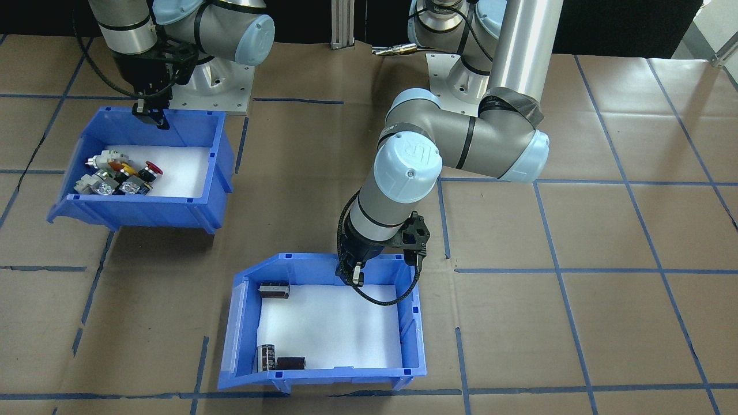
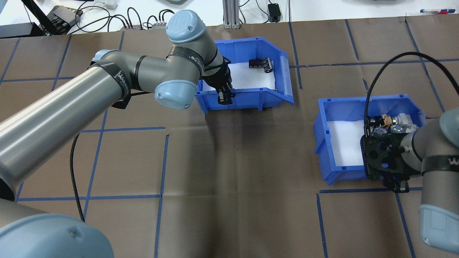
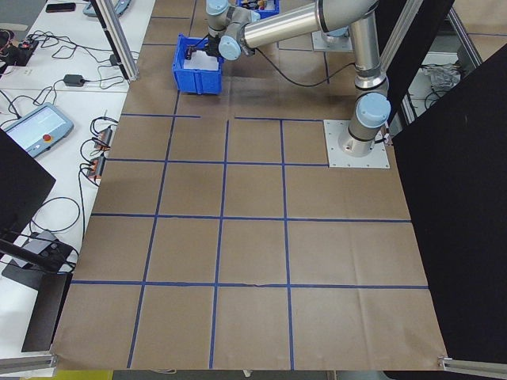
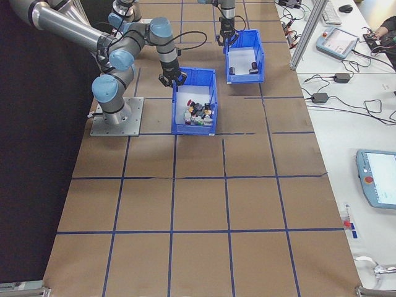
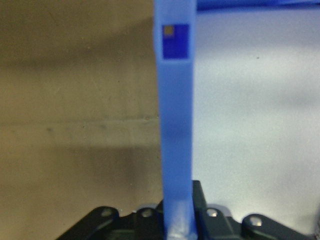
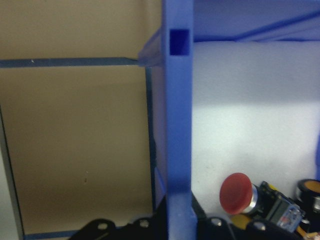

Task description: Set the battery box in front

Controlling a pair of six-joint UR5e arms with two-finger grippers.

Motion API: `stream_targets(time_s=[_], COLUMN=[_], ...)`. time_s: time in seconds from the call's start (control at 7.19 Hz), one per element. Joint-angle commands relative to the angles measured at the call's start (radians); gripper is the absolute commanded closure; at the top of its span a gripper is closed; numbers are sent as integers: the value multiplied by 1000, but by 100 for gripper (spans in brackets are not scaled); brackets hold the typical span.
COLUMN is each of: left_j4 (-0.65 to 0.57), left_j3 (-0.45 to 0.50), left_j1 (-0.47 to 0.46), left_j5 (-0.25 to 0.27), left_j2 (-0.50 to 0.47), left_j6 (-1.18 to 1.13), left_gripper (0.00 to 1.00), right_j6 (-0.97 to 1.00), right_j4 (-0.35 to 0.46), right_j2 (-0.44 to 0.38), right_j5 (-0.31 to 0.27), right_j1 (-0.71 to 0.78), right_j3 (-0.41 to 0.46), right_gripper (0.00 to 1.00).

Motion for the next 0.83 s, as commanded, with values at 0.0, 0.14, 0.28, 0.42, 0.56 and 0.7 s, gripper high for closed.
stream_targets(time_s=[0.0,0.14,0.28,0.42,0.56,0.7], left_j4=[-3,-15,-29,-71,-117,-195], left_j3=[-8,-3,1,4,6,9], left_j1=[-3,-3,-3,7,14,46], left_j5=[5,5,5,7,10,18], left_j2=[15,30,43,67,92,125], left_j6=[-15,-15,-12,37,174,356], left_gripper=[5,6,9,12,11,11], right_j6=[30,93,146,182,194,239], right_j4=[76,85,85,85,85,87], right_j2=[-45,-45,-45,-41,-40,-40], right_j5=[11,11,11,9,11,11], right_j1=[56,118,167,195,205,236], right_j3=[15,15,15,15,15,15], right_gripper=[100,100,100,100,100,100])
